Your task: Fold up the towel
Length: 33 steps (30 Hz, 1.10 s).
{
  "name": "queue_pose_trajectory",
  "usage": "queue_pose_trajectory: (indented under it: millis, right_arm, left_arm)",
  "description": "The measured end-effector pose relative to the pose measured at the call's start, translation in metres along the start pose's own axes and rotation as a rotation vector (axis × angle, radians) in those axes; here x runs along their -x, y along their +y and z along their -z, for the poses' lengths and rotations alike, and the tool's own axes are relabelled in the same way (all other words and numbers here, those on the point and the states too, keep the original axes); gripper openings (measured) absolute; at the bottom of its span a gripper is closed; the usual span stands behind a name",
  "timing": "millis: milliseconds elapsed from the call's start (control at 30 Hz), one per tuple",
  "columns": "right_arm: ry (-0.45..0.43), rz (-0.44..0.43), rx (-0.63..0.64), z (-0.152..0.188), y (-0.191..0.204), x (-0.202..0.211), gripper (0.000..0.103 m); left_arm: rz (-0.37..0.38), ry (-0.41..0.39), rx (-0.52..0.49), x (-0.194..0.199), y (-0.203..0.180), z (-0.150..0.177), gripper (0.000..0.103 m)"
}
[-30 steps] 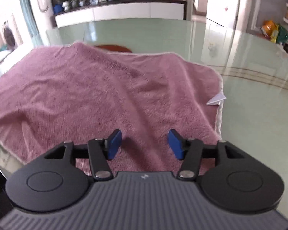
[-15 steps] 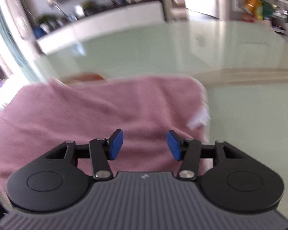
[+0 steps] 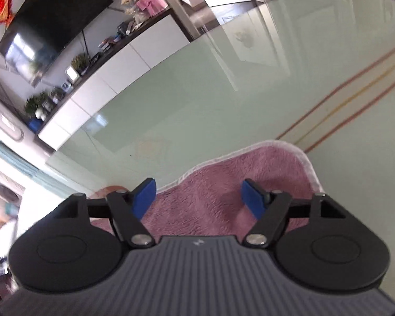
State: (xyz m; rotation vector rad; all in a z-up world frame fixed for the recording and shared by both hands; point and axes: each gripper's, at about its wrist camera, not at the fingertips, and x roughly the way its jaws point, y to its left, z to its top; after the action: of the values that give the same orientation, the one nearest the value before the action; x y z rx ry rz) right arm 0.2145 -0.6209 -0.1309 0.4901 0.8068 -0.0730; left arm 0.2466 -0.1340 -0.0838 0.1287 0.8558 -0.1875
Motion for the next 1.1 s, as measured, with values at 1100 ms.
queue_pose_trajectory:
  millis: [1100]
  right_arm:
    - [-0.015, 0.179, 0.509, 0.144, 0.061, 0.07, 0.085]
  left_arm:
    - [-0.083, -0.005, -0.004, -0.028, 0.039, -0.009, 0.103]
